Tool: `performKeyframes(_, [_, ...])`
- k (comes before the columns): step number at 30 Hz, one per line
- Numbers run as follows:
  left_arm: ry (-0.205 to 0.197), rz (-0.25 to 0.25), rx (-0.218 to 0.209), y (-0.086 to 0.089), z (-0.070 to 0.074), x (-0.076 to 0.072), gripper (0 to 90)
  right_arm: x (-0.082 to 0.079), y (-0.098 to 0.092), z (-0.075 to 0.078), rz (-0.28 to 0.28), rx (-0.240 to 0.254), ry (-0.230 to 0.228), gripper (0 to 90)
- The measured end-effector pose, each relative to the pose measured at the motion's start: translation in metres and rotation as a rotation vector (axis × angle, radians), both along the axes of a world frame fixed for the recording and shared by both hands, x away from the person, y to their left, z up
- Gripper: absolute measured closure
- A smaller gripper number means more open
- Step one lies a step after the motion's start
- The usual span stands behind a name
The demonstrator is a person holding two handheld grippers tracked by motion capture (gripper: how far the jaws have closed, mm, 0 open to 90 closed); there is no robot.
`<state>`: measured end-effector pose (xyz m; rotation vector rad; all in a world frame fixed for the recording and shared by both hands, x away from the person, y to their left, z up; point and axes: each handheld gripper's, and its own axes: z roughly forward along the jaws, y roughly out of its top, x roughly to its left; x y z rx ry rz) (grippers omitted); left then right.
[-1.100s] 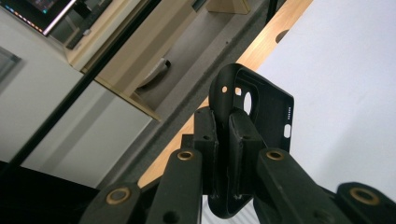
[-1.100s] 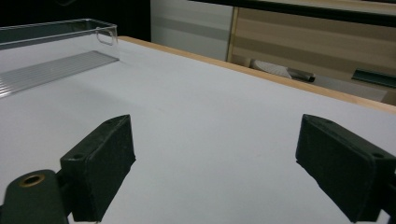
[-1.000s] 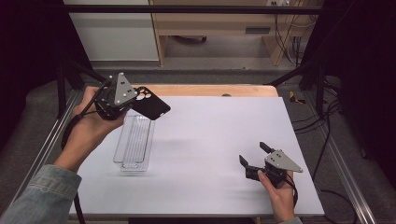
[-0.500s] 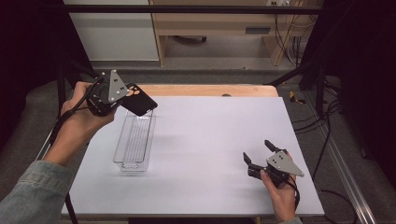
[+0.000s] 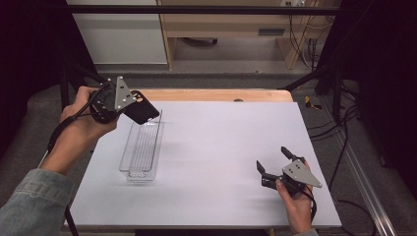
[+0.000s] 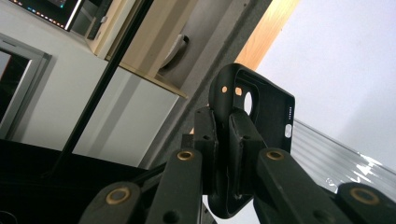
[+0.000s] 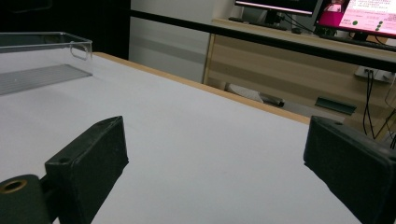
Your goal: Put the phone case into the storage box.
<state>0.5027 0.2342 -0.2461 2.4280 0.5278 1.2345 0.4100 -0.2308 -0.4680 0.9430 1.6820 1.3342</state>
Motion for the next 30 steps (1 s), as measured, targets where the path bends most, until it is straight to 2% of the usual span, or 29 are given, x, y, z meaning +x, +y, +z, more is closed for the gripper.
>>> performKeyframes(13, [0.02, 0.012, 0.033, 0.009, -0.008, 0.001, 82.9, -0.007, -0.003, 0.001, 0.012, 0.003, -0.022, 5.2])
performKeyframes(17, [0.026, -0.004, 0.013, 0.01, -0.013, -0.002, 82.9, -0.006, -0.002, 0.001, 0.019, 0.002, -0.019, 4.6])
performKeyframes(21, [0.022, -0.014, 0.039, 0.008, -0.017, -0.001, 82.8, -0.006, -0.001, 0.0, 0.019, -0.002, -0.019, 4.6])
performKeyframes(23, [0.007, -0.022, 0.05, 0.007, -0.019, 0.0, 82.8, -0.006, -0.002, 0.0, 0.014, -0.004, -0.022, 4.5])
performKeyframes(26, [0.012, -0.022, 0.076, 0.005, -0.024, 0.001, 82.9, -0.006, -0.004, 0.0, 0.006, 0.003, -0.025, 4.5])
performKeyframes(30, [0.008, -0.037, 0.088, 0.004, -0.029, 0.005, 82.8, -0.005, -0.004, -0.001, 0.007, 0.005, -0.022, 4.5])
